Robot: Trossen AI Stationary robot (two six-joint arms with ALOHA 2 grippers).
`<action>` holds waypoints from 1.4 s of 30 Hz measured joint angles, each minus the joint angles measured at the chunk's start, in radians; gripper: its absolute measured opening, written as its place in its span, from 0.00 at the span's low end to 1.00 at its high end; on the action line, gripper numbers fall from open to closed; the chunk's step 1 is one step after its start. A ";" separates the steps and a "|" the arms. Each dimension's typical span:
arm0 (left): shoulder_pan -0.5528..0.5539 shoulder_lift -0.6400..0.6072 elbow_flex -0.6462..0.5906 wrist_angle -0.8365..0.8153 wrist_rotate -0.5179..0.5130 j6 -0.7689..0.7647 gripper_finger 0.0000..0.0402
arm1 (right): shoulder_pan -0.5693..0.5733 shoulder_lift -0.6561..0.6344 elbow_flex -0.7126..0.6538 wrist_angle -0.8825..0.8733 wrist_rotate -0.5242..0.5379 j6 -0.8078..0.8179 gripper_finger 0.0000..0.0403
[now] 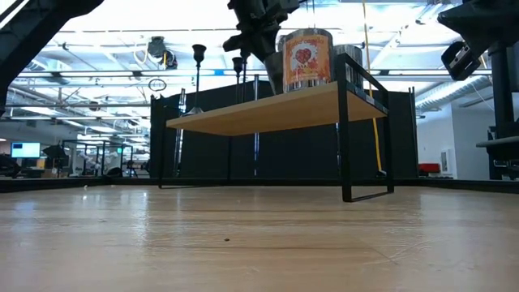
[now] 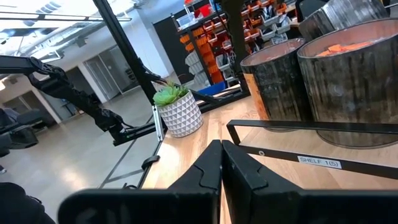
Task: Pick & Place candle stick holders
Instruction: Put the brown scented candle on the shelf
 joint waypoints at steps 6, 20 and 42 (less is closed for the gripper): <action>0.000 0.000 0.000 -0.002 0.008 -0.003 0.00 | 0.000 0.000 0.000 0.000 0.000 0.000 0.00; -0.001 0.002 -0.001 -0.004 0.015 -0.004 0.02 | 0.000 0.000 0.000 0.000 0.000 0.000 0.00; -0.001 0.003 -0.002 -0.014 0.034 0.047 0.04 | 0.000 0.000 0.000 0.000 0.000 0.001 0.00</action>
